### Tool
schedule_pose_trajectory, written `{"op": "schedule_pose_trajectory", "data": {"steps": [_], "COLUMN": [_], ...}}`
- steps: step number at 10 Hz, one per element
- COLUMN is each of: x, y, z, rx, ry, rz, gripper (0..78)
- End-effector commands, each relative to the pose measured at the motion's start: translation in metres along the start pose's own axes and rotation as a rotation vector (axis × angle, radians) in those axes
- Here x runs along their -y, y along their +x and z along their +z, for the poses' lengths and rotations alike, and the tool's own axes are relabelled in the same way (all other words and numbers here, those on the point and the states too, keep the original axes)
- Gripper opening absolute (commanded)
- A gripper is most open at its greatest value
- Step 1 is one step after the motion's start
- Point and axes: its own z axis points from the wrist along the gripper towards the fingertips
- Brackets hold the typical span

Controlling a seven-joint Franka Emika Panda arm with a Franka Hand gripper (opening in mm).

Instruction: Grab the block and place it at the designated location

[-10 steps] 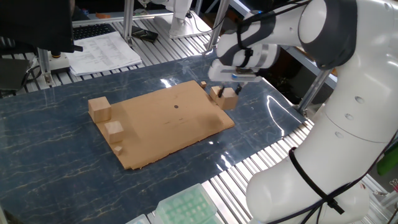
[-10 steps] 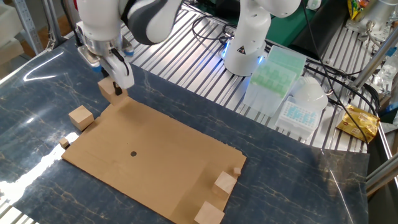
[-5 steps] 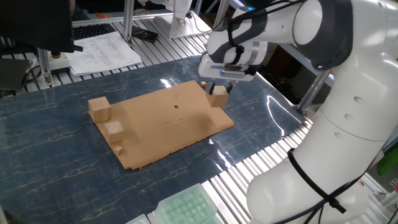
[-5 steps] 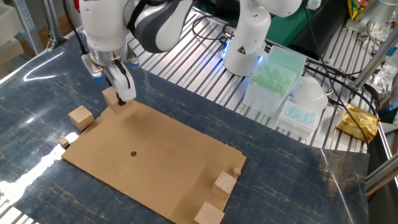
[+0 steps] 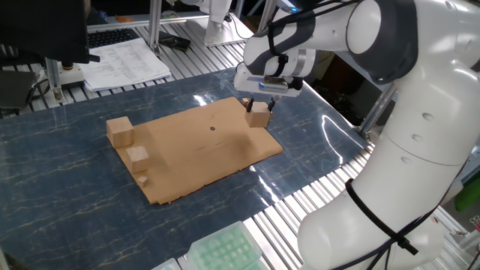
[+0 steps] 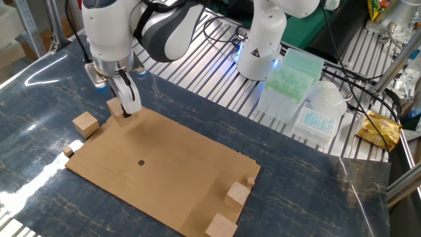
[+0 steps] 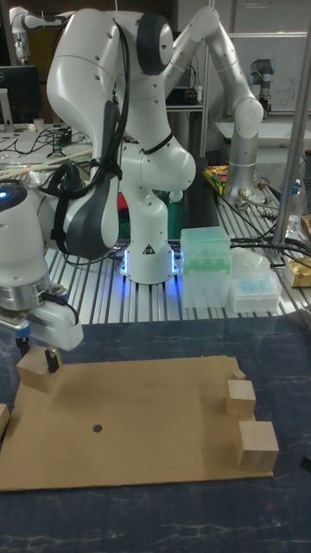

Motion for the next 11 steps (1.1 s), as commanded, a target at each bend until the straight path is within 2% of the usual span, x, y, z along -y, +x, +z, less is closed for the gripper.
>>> {"op": "schedule_pose_trajectory", "data": {"steps": [1,3,5,11], "x": [0.0,0.0,0.0,-0.0037], "y": [-0.0011,-0.0011,-0.0011,-0.0028], "z": [-0.0017,-0.0017,-0.0017,-0.004], "rx": [0.019,0.013,0.008,0.006], "ry": [-0.008,-0.005,-0.001,0.0], "rz": [-0.033,-0.098,-0.119,-0.103], "gripper": [1.2,1.2,1.2,1.2]}}
